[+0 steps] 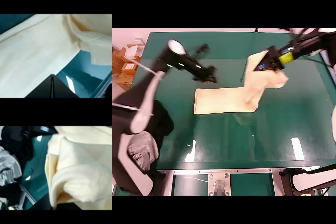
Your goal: Fold the shirts.
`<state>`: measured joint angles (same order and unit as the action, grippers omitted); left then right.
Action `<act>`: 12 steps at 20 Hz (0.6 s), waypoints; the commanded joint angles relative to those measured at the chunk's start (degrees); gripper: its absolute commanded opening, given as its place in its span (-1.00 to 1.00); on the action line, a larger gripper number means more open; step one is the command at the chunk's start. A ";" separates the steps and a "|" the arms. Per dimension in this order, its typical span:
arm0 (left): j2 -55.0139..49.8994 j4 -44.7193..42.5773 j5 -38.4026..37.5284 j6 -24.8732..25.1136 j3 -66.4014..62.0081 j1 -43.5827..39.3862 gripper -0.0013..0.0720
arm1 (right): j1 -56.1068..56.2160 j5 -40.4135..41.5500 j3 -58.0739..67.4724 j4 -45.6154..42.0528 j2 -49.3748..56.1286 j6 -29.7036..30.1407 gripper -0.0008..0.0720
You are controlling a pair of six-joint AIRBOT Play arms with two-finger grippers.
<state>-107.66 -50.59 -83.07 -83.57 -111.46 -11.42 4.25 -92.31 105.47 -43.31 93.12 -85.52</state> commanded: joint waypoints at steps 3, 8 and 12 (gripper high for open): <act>10.97 -8.41 -9.60 -1.44 -0.04 12.92 -0.90 | 18.80 28.33 -9.86 0.04 2.75 -4.09 -0.93; 12.22 -8.39 -10.36 -0.33 -0.02 15.34 -0.90 | 34.60 53.70 -11.08 1.55 15.69 -4.48 0.58; 12.22 -8.39 -10.45 1.57 -0.02 15.34 -0.90 | 23.82 41.88 -10.27 0.63 12.17 -4.48 0.55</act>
<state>-95.79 -58.63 -92.99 -83.42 -111.48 3.42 32.38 -47.72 95.09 -42.30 106.08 -89.76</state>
